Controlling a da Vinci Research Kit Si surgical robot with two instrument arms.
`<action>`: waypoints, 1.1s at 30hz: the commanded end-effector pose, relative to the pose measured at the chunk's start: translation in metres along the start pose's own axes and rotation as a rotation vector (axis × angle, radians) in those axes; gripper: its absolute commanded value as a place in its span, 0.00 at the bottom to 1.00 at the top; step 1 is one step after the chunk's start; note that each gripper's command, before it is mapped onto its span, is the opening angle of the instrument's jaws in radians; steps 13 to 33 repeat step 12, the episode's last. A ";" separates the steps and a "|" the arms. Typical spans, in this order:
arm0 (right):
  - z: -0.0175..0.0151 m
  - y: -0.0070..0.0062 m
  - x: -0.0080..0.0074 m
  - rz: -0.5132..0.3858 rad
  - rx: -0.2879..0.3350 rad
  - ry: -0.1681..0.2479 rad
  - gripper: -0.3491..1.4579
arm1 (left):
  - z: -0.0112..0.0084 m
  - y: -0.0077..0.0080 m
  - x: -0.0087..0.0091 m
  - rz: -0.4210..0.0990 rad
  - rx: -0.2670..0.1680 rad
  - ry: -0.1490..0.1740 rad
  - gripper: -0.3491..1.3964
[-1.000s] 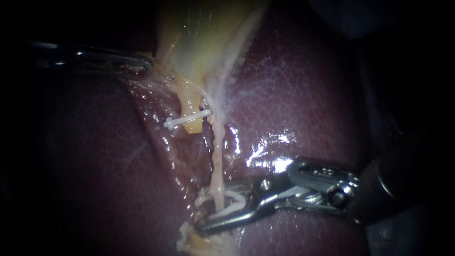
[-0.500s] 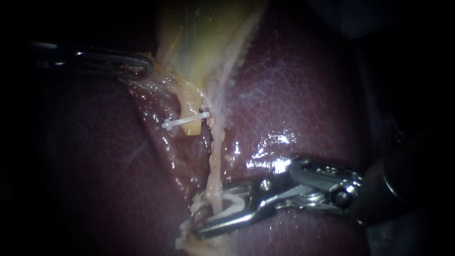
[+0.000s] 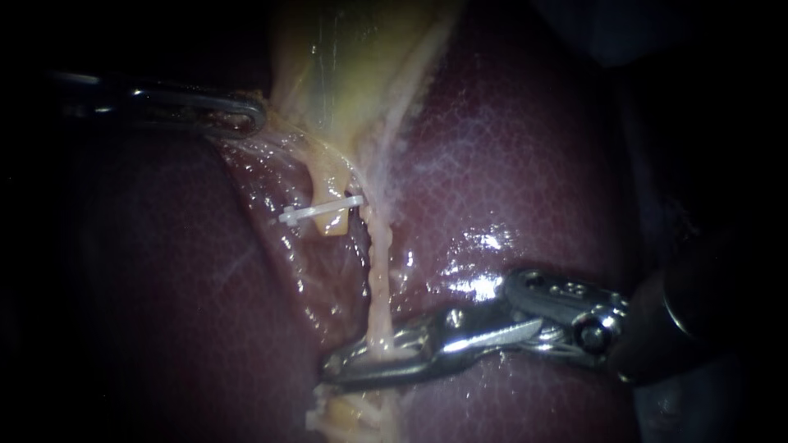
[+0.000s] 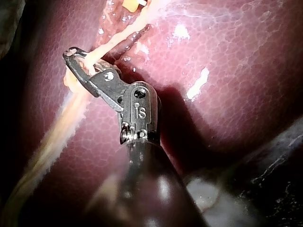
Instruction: Clipping first clip right tube
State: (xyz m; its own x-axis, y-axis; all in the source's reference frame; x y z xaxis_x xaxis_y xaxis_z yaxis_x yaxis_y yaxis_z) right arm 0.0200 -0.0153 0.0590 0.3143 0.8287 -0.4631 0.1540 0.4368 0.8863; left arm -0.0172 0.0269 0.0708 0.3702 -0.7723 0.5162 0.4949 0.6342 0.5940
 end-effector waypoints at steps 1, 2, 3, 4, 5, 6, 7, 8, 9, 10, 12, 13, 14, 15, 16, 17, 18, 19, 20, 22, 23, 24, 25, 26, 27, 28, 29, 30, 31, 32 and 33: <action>0.0000 0.0000 0.0000 0.000 0.000 0.001 0.00 | 0.0000 0.0000 0.0000 0.000 0.000 0.000 0.00; 0.0000 0.0000 0.0000 0.000 0.000 0.001 0.00 | 0.0000 0.0000 0.0000 0.000 0.000 0.000 0.00; 0.0000 0.0001 0.0000 0.000 -0.001 -0.001 0.00 | 0.0000 0.0000 0.0000 0.000 0.000 0.000 0.00; 0.0000 0.0001 0.0000 0.000 -0.001 -0.001 0.00 | 0.0000 0.0000 0.0000 0.000 0.000 0.000 0.00; -0.0001 0.0002 0.0000 0.000 -0.001 -0.001 0.00 | 0.0000 0.0000 0.0000 0.000 0.000 0.000 0.00; -0.0001 0.0003 -0.0001 0.000 -0.001 -0.001 0.00 | 0.0000 0.0000 0.0000 0.000 0.000 0.000 0.00; -0.0001 0.0004 -0.0001 0.000 -0.002 -0.001 0.00 | 0.0000 0.0000 0.0000 0.000 0.000 0.000 0.00; -0.0002 0.0005 -0.0001 0.000 -0.001 -0.001 0.00 | 0.0000 0.0000 0.0000 0.000 0.000 0.000 0.00; -0.0002 0.0007 -0.0001 0.000 -0.002 -0.001 0.00 | 0.0000 0.0000 0.0000 0.000 0.000 0.000 0.00; -0.0002 0.0008 -0.0002 -0.001 -0.002 -0.001 0.00 | 0.0000 0.0000 0.0000 0.000 0.000 0.000 0.00; -0.0003 0.0009 -0.0003 -0.001 -0.002 -0.002 0.00 | 0.0000 0.0000 0.0000 0.000 0.000 0.000 0.00; -0.0003 0.0009 -0.0003 -0.001 -0.002 -0.002 0.00 | 0.0000 0.0000 0.0000 0.000 0.000 0.000 0.00; -0.0003 0.0009 -0.0003 -0.001 -0.002 -0.002 0.00 | 0.0000 0.0000 0.0000 0.000 0.000 0.000 0.00; -0.0003 0.0009 -0.0003 -0.001 -0.002 -0.002 0.00 | 0.0000 0.0000 0.0000 0.000 0.000 0.000 0.00; -0.0003 0.0009 -0.0003 -0.001 -0.002 -0.002 0.00 | 0.0000 0.0000 0.0000 0.000 0.000 0.000 0.00; -0.0003 0.0009 -0.0003 -0.001 -0.002 -0.002 0.00 | 0.0000 0.0000 0.0000 0.000 0.000 0.000 0.00; -0.0003 0.0009 -0.0003 -0.001 -0.002 -0.002 0.00 | 0.0000 0.0000 0.0000 0.000 0.000 0.000 0.00; -0.0003 0.0009 -0.0003 -0.001 -0.002 -0.002 0.00 | 0.0000 0.0000 0.0000 0.000 0.000 0.000 0.00; -0.0003 0.0009 -0.0003 -0.001 -0.002 -0.002 0.00 | 0.0000 0.0000 0.0000 0.000 0.000 0.000 0.00; -0.0003 0.0009 -0.0003 -0.001 -0.002 -0.002 0.00 | 0.0000 0.0000 0.0000 0.000 0.000 0.000 0.00; -0.0003 0.0009 -0.0003 -0.001 -0.002 -0.002 0.00 | 0.0000 0.0000 0.0000 0.000 0.000 0.000 0.00; -0.0003 0.0009 -0.0003 -0.001 -0.002 -0.002 0.00 | 0.0000 0.0000 0.0000 0.000 0.000 0.000 0.00; -0.0003 0.0009 -0.0003 -0.001 -0.002 -0.002 0.00 | 0.0000 0.0000 0.0000 0.000 0.000 0.000 0.00; -0.0003 0.0009 -0.0003 -0.001 -0.002 -0.002 0.00 | 0.0000 0.0000 0.0000 0.000 0.000 0.000 0.00; -0.0003 0.0009 -0.0003 -0.001 -0.002 -0.002 0.00 | 0.0000 0.0000 0.0000 0.000 0.000 0.000 0.00; -0.0003 0.0009 -0.0003 -0.001 -0.002 -0.002 0.00 | 0.0000 0.0000 0.0000 0.000 0.000 0.000 0.00; -0.0003 0.0009 -0.0003 -0.001 -0.002 -0.002 0.00 | 0.0000 0.0000 0.0000 0.000 0.000 0.000 0.00; -0.0003 0.0009 -0.0003 -0.001 -0.002 -0.002 0.00 | 0.0000 0.0000 0.0000 0.000 0.000 0.000 0.00; -0.0003 0.0009 -0.0003 -0.001 -0.002 -0.002 0.00 | 0.0000 0.0000 0.0000 0.000 0.000 0.000 0.00; -0.0003 0.0009 -0.0003 -0.001 -0.002 -0.002 0.00 | 0.0000 0.0000 0.0000 0.000 0.000 0.000 0.00; -0.0003 0.0009 -0.0003 -0.001 -0.002 -0.002 0.00 | 0.0000 0.0000 0.0000 0.000 0.000 0.000 0.00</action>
